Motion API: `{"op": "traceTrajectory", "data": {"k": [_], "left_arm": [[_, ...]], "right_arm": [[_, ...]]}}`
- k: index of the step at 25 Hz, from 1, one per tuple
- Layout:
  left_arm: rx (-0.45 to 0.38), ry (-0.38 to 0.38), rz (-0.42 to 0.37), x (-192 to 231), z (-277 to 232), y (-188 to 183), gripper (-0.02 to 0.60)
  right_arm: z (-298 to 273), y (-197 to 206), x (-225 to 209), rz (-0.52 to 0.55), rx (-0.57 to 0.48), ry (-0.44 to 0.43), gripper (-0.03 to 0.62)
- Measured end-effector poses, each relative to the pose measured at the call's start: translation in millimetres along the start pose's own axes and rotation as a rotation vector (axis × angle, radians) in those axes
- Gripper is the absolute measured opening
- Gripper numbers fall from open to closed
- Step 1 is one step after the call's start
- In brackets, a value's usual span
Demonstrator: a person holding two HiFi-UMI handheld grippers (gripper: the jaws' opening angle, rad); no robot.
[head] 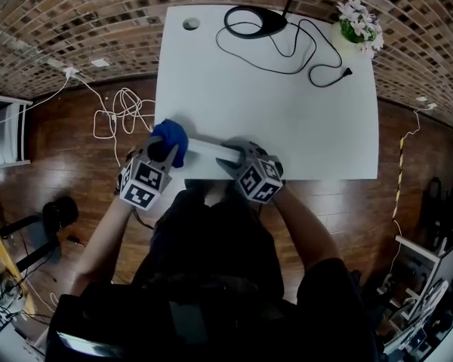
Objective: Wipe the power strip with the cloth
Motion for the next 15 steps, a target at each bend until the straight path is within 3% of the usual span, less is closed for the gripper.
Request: {"op": "traceTrajectory", "data": {"k": [7,15], "left_arm": [[0.065,-0.014,0.023,22,4,13,0.058],[0.070,-0.024,-0.130,20,1,10,0.055]], "right_arm": [[-1,1,-3,-0.016,0.019,-0.018,0.155],[-3,-2,-4,-0.062,0.046,-0.019,0.155]]}}
Point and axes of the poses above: the fingertips, and each gripper's own axes: z backward along the fingers, x to its left, y out of its underside, the point moved 10 cm from there along z, backward along the fingers, and after that the axes turned 9 degrees about y, right-handed, at the moved point
